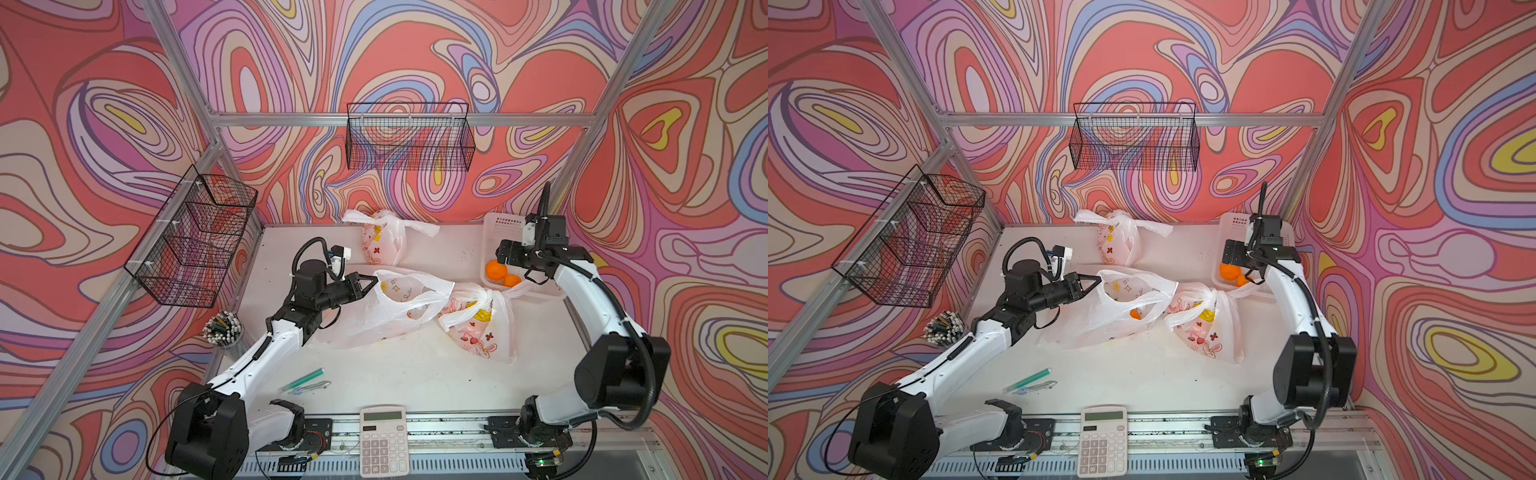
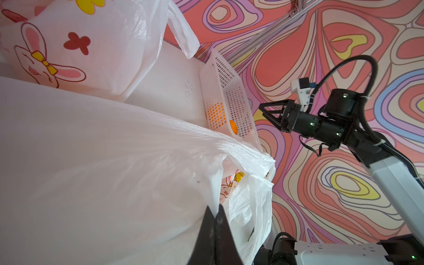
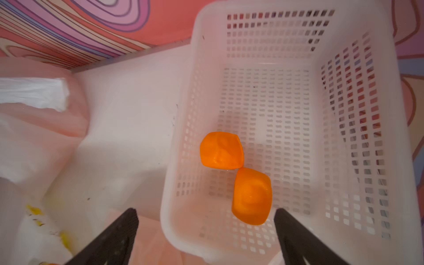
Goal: Place the oranges into plastic bags & tie knots
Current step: Pick up the orange from the basket.
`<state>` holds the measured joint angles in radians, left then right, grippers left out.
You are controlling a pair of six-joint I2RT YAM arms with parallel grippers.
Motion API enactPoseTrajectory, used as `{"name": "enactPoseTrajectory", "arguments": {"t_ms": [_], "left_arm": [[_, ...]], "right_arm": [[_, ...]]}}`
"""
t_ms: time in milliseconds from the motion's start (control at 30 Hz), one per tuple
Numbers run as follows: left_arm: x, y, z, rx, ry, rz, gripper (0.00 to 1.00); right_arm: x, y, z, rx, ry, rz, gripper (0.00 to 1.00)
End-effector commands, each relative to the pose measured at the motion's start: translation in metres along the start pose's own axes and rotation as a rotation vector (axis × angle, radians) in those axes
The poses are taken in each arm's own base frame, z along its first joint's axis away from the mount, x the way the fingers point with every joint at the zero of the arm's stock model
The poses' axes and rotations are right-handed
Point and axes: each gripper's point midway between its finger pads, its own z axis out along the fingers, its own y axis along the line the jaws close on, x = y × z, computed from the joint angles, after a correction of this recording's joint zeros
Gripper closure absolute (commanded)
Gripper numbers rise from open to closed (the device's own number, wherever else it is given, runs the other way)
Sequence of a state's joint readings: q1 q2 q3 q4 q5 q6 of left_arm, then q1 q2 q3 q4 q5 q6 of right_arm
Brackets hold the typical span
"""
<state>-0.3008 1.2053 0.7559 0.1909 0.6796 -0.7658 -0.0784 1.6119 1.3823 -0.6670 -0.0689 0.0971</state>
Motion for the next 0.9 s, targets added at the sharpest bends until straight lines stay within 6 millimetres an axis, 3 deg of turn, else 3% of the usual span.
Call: {"name": "enactPoseTrajectory", "arguments": {"t_ms": [0,167,500,667,800,867], "left_arm": [[-0.002,-0.001,-0.001,-0.008,0.005,0.018,1.0],[-0.002,-0.001,-0.003,-0.018,0.005,0.025,1.0],[-0.003,0.0,-0.005,-0.031,0.004,0.027,1.0],[-0.003,-0.001,-0.006,-0.034,0.004,0.032,1.0],[-0.004,-0.002,-0.007,-0.039,0.004,0.04,1.0],[-0.005,-0.002,-0.006,-0.038,0.004,0.041,1.0]], "right_arm": [[0.005,-0.01,0.032,0.051,0.09,-0.068,0.02],[0.006,-0.022,0.083,0.081,0.173,-0.084,0.04],[0.017,-0.03,0.143,0.08,0.278,-0.107,0.05],[0.02,-0.051,0.154,0.133,0.3,-0.072,0.08],[0.018,-0.079,0.15,0.21,0.289,-0.033,0.11],[0.02,-0.081,0.15,0.187,0.294,-0.016,0.13]]}}
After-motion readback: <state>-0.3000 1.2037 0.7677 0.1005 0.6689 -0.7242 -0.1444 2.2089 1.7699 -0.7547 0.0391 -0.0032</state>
